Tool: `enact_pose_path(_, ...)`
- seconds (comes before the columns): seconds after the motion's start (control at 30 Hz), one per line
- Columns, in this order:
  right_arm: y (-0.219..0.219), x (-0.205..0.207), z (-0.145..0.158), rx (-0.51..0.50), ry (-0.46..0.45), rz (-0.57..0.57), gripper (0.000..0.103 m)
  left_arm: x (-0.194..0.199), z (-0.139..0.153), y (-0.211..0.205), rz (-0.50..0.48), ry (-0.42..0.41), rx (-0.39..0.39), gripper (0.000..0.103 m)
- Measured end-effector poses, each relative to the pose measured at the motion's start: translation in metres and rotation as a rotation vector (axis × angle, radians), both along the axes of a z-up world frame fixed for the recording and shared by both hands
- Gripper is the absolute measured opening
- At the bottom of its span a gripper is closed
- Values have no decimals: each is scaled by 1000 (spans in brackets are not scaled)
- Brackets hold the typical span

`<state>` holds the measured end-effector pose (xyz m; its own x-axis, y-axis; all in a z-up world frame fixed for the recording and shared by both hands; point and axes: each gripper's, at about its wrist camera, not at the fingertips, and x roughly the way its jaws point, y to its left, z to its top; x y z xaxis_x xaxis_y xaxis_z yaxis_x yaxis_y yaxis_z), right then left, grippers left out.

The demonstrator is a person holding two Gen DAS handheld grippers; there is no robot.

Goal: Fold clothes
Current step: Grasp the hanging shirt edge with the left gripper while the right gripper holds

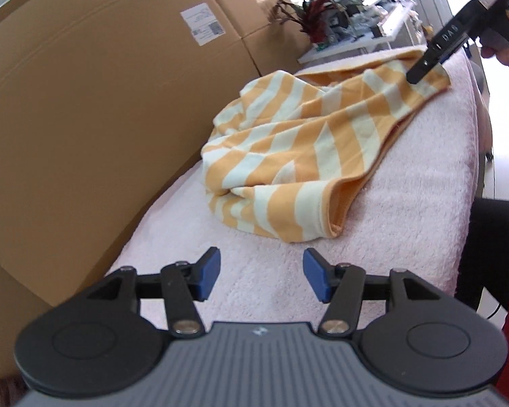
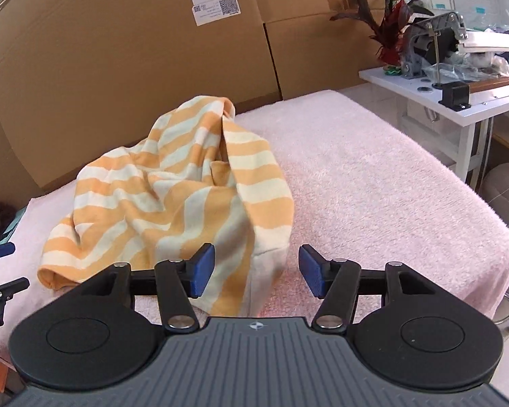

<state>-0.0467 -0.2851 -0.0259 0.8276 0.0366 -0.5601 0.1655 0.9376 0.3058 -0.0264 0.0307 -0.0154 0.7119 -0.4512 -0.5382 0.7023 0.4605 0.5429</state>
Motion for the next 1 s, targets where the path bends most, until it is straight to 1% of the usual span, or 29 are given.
enact_pose_path(0.07,3,1,-2,-9,-1,4,55,8,-4,-11,-35,-24,56,59)
enact_pose_path(0.1,4,2,-2,-19,-1,4,52,14,-7,-16,-47,-42,75,58)
enact_pose_path(0.13,5,3,-2,-28,1,7,46,19,-9,-21,-57,-55,94,54)
enact_pose_path(0.17,5,3,-2,-34,4,9,41,25,-12,-24,-71,-59,120,46)
enact_pose_path(0.2,4,3,-2,-33,8,8,33,30,-15,-28,-84,-63,145,41)
enact_pose_path(0.23,3,4,-2,-31,13,9,30,33,-17,-29,-96,-71,162,34)
enact_pose_path(0.33,2,2,-2,-17,16,12,30,42,-18,-31,-124,-84,204,34)
enact_pose_path(0.4,2,1,-3,-12,5,7,31,46,-17,-32,-143,-85,213,38)
enact_pose_path(0.43,3,0,-5,-10,-4,4,31,46,-17,-33,-160,-93,218,43)
enact_pose_path(0.5,5,-2,-7,-8,-26,0,32,41,-20,-35,-201,-139,248,45)
enact_pose_path(0.57,6,-2,-7,-14,-33,-1,32,39,-22,-37,-227,-163,274,45)
enact_pose_path(0.63,7,-1,-7,-12,-37,-6,32,40,-22,-40,-238,-172,283,45)
enact_pose_path(0.7,6,-1,-5,-7,-43,-9,31,40,-24,-44,-245,-176,278,37)
enact_pose_path(0.73,5,-1,-3,-6,-47,-8,27,40,-25,-46,-248,-178,276,26)
enact_pose_path(0.77,4,-1,-2,-5,-51,-8,25,40,-29,-48,-238,-175,265,13)
enact_pose_path(0.8,4,-1,0,-3,-56,-7,13,40,-33,-51,-227,-172,253,7)
enact_pose_path(0.83,3,-1,1,-2,-60,-7,5,39,-37,-52,-203,-178,227,2)
enact_pose_path(0.9,2,-1,4,1,-69,-6,5,36,-38,-50,-131,-176,143,2)
enact_pose_path(0.97,0,-1,7,4,-77,-5,5,39,-26,-43,-31,-124,-5,2)
enact_pose_path(1.0,-1,-1,11,13,-90,-1,5,40,-16,-37,13,-106,-93,3)
